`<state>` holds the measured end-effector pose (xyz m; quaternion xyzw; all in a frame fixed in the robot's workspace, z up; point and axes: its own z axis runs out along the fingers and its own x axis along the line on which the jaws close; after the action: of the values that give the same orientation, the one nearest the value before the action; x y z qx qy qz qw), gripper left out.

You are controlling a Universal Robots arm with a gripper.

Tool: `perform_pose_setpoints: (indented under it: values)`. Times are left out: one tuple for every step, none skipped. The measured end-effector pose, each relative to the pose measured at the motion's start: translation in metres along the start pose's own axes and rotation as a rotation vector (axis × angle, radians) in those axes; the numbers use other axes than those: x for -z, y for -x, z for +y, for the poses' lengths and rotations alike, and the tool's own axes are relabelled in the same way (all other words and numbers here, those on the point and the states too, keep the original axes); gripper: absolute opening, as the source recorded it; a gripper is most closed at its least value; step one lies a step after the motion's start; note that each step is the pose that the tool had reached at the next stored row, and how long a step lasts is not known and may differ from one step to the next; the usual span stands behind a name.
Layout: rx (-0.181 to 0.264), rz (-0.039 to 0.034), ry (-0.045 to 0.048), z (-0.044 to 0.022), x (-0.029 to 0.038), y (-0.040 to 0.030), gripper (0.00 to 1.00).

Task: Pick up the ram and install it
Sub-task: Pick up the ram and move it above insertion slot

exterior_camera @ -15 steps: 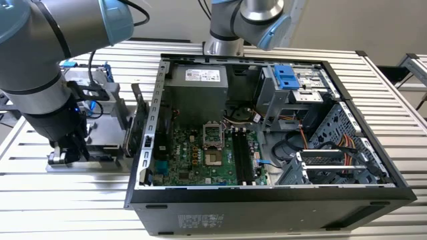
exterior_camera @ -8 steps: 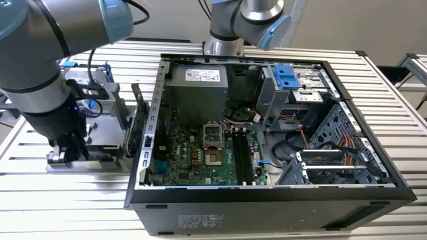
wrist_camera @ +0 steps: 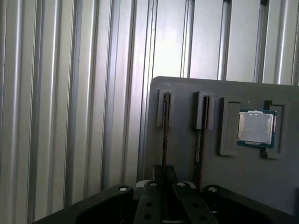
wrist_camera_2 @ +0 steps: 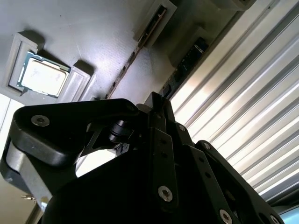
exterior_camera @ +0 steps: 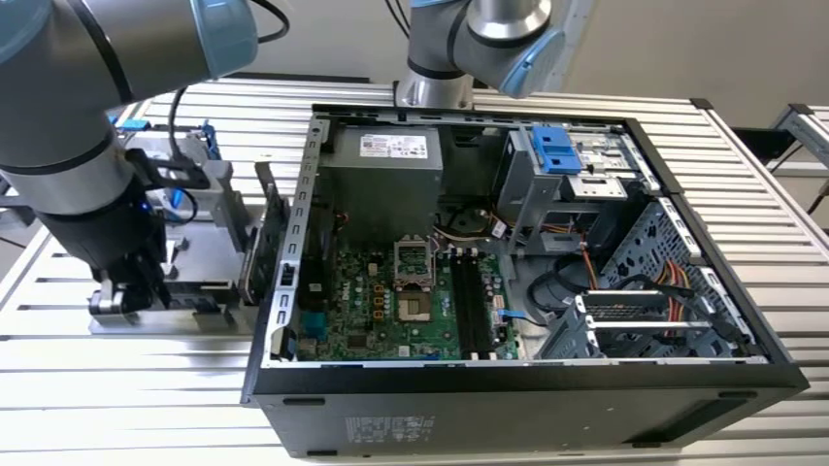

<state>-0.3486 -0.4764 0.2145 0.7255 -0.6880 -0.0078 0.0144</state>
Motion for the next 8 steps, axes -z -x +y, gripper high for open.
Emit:
perform_pose_setpoints:
  values:
    - [0.000,0.0000,0.0000,0.0000,0.0009,-0.0001,0.00]
    - [0.000,0.0001,0.0002,0.0000,0.0018,-0.0001,0.00]
    - [0.000,0.0001,0.0002,0.0000,0.0028,-0.0001,0.00]
    - [0.000,0.0000,0.0001,0.0000,0.0037,-0.0001,0.00]
    - [0.000,0.0000,0.0000,0.0001,0.0044,-0.0001,0.00]
    - [0.000,0.0000,0.0001,0.0001,0.0051,-0.0001,0.00]
    - [0.000,0.0000,0.0001,0.0002,0.0059,-0.0001,0.00]
    - [0.000,0.0000,0.0001,0.0002,0.0066,-0.0001,0.00]
